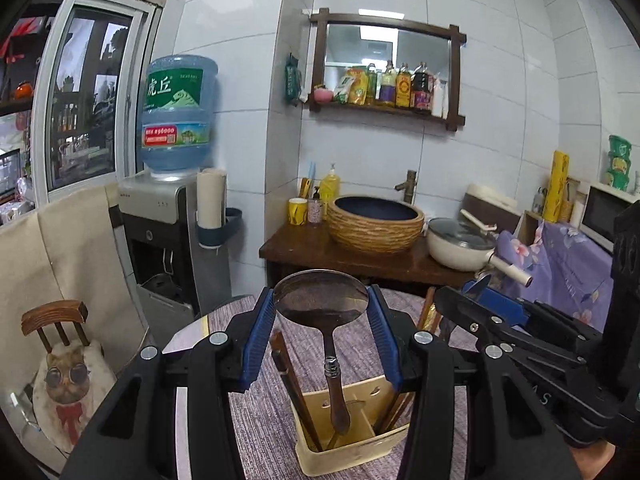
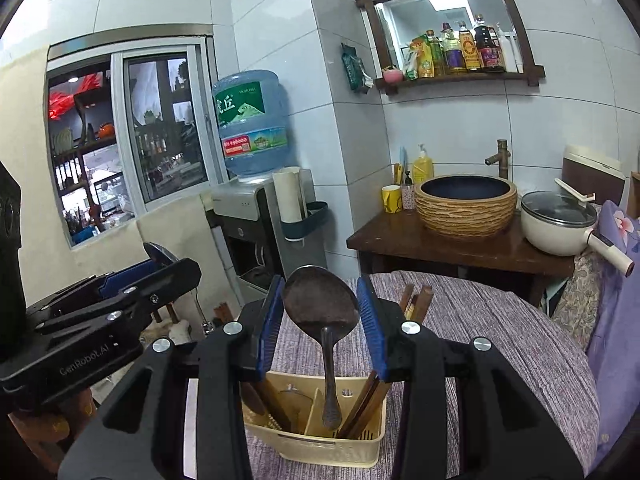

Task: Organize utensils

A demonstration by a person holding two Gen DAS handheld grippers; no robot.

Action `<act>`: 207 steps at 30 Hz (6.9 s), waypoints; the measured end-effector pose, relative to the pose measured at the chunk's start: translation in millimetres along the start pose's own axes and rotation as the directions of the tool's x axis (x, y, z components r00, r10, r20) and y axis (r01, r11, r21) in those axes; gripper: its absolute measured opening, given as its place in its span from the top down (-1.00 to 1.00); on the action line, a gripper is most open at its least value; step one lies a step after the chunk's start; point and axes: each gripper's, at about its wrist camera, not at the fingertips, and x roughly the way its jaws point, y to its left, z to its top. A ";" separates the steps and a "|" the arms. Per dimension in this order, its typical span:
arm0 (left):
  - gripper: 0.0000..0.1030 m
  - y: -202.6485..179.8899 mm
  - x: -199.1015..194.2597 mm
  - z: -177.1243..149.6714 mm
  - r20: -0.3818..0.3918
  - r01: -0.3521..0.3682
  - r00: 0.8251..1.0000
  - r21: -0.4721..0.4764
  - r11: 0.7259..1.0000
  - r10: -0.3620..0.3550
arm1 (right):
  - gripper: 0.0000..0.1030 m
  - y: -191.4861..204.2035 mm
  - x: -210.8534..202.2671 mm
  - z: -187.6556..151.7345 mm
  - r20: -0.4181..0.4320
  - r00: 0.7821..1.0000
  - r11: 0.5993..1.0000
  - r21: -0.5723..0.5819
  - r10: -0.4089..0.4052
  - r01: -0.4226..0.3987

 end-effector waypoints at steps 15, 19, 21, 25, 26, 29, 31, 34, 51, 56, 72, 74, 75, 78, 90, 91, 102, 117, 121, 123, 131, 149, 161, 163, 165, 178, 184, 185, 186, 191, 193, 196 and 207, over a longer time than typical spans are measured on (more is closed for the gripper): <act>0.09 6.6 29.2 -64.5 -0.100 -0.027 0.995 0.000 1.000 0.027 | 0.26 -14.5 28.9 -74.6 -0.065 0.996 0.998 -0.027 -0.066 0.064; 0.09 8.2 32.9 -74.5 -0.122 -0.035 0.992 0.004 0.999 0.036 | 0.26 -17.3 33.4 -85.7 -0.089 0.994 0.998 -0.025 -0.068 0.066; 0.09 8.7 35.0 -79.0 -0.132 -0.038 0.990 0.008 0.999 0.039 | 0.26 -19.0 34.0 -89.4 -0.093 0.993 0.998 -0.020 -0.069 0.068; 0.09 9.4 35.2 -84.4 -0.132 -0.038 0.990 0.009 0.999 0.038 | 0.26 -20.6 38.1 -95.1 -0.111 0.991 0.997 -0.026 -0.072 0.069; 0.09 9.0 34.8 -84.4 -0.133 -0.039 0.990 0.012 0.999 0.040 | 0.24 -20.3 37.6 -96.3 -0.108 0.991 0.997 -0.032 -0.074 0.071; 0.09 9.5 32.4 -84.6 -0.135 -0.038 0.990 0.007 0.999 0.038 | 0.20 -20.0 34.8 -97.4 -0.098 0.992 0.996 -0.038 -0.082 0.078; 0.09 10.7 28.5 -83.8 -0.129 -0.037 0.991 0.000 0.999 0.037 | 0.15 -21.6 30.1 -95.9 -0.087 0.993 0.997 -0.029 -0.075 0.073; 0.08 12.3 15.6 -82.7 -0.100 -0.044 0.994 0.002 0.999 0.044 | -0.09 -24.3 16.7 -92.7 -0.056 0.996 0.997 -0.016 -0.075 0.074; -0.90 6.3 -95.9 -148.6 0.065 -0.077 0.995 0.029 0.997 0.075 | -0.89 -13.6 -106.7 -164.6 0.022 0.998 0.997 -0.030 -0.066 0.067; -0.90 8.3 -134.2 -188.0 0.090 -0.113 0.990 0.029 0.993 0.110 | -0.89 5.7 -147.6 -206.5 0.035 0.999 0.998 -0.057 -0.021 0.023; -0.90 7.6 -212.7 -219.1 0.167 -0.126 0.979 0.036 0.991 0.118 | -0.89 40.3 -235.7 -232.4 0.108 0.993 0.993 -0.110 0.048 -0.036; -0.90 6.9 -212.7 -220.2 0.158 -0.121 0.981 0.031 0.992 0.115 | -0.89 41.8 -239.4 -234.7 0.113 0.993 0.992 -0.119 0.046 -0.032; -0.90 6.9 -212.0 -220.2 0.152 -0.115 0.982 0.027 0.993 0.109 | -0.89 42.4 -240.1 -235.0 0.112 0.993 0.992 -0.122 0.045 -0.031; -0.90 5.9 -211.6 -222.4 0.140 -0.106 0.985 0.026 0.994 0.101 | -0.89 42.7 -241.9 -235.6 0.117 0.992 0.992 -0.121 0.047 -0.033; -0.90 0.5 -213.8 -226.7 0.129 -0.090 0.988 0.024 0.996 0.086 | -0.89 40.2 -243.6 -238.4 0.109 0.993 0.993 -0.114 0.041 -0.028; -0.90 1.3 -213.5 -226.6 0.129 -0.090 0.988 0.026 0.996 0.086 | -0.89 40.4 -243.3 -238.6 0.105 0.994 0.993 -0.116 0.040 -0.027; -0.90 0.4 -214.8 -228.3 0.123 -0.090 0.989 0.023 0.996 0.086 | -0.89 42.3 -241.3 -240.1 0.092 0.995 0.993 -0.116 0.047 -0.036; -0.90 0.7 -213.4 -228.4 0.113 -0.090 0.990 0.027 0.996 0.086 | -0.89 44.7 -239.5 -241.0 0.085 0.995 0.993 -0.115 0.051 -0.041; -0.90 0.4 -213.4 -228.2 0.114 -0.089 0.990 0.028 0.996 0.085 | -0.89 45.2 -239.3 -241.4 0.085 0.995 0.992 -0.116 0.052 -0.042; -0.90 0.0 -212.9 -228.3 0.112 -0.089 0.990 0.028 0.996 0.085 | -0.89 45.2 -239.3 -241.6 0.083 0.995 0.992 -0.115 0.052 -0.042; -0.90 -1.2 -211.1 -232.4 0.111 -0.093 0.990 0.023 0.995 0.090 | -0.89 43.6 -237.5 -242.5 0.077 0.996 0.993 -0.110 0.049 -0.040; -0.90 3.0 -210.0 -233.2 0.096 -0.096 0.991 0.019 0.995 0.094 | -0.89 43.7 -236.2 -243.6 0.074 0.996 0.994 -0.106 0.047 -0.039; -0.90 4.6 -207.5 -234.6 0.079 -0.098 0.992 0.014 0.995 0.096 | -0.89 42.5 -234.2 -246.4 0.065 0.997 0.994 -0.103 0.047 -0.040; -0.90 4.3 -207.5 -234.5 0.079 -0.098 0.992 0.015 0.995 0.096 | -0.89 42.5 -233.6 -247.1 0.064 0.997 0.994 -0.104 0.046 -0.039; -0.90 4.4 -207.2 -234.7 0.078 -0.099 0.992 0.018 0.995 0.097 | -0.89 41.6 -233.4 -247.2 0.063 0.997 0.994 -0.102 0.047 -0.040; -0.90 4.2 -206.5 -233.3 0.076 -0.101 0.992 0.019 0.995 0.099 | -0.89 40.2 -234.0 -246.4 0.060 0.997 0.994 -0.105 0.047 -0.041; -0.90 5.1 -206.7 -233.1 0.076 -0.100 0.992 0.017 0.995 0.098 | -0.89 40.2 -233.7 -246.8 0.058 0.997 0.994 -0.102 0.046 -0.040; -0.90 5.1 -206.9 -233.3 0.076 -0.100 0.992 0.016 0.995 0.098 | -0.89 40.0 -233.4 -246.8 0.057 0.997 0.994 -0.101 0.046 -0.040; -0.90 5.7 -206.2 -232.8 0.074 -0.099 0.992 0.016 0.995 0.098 | -0.89 39.9 -233.3 -246.9 0.057 0.997 0.994 -0.100 0.047 -0.041; -0.90 6.9 -205.4 -233.0 0.071 -0.100 0.993 0.014 0.995 0.098 | -0.89 39.8 -232.6 -247.0 0.055 0.997 0.993 -0.106 0.047 -0.041; -0.90 6.9 -205.5 -233.1 0.071 -0.099 0.993 0.014 0.995 0.098 | -0.89 39.4 -232.2 -247.2 0.054 0.997 0.993 -0.109 0.047 -0.041; -0.90 6.9 -205.3 -232.9 0.070 -0.100 0.993 0.014 0.995 0.098 | -0.89 38.3 -231.4 -247.1 0.050 0.998 0.993 -0.107 0.048 -0.042; -0.90 7.2 -205.9 -232.9 0.075 -0.095 0.993 0.009 0.995 0.094 | -0.89 37.6 -231.1 -247.4 0.049 0.998 0.994 -0.105 0.048 -0.043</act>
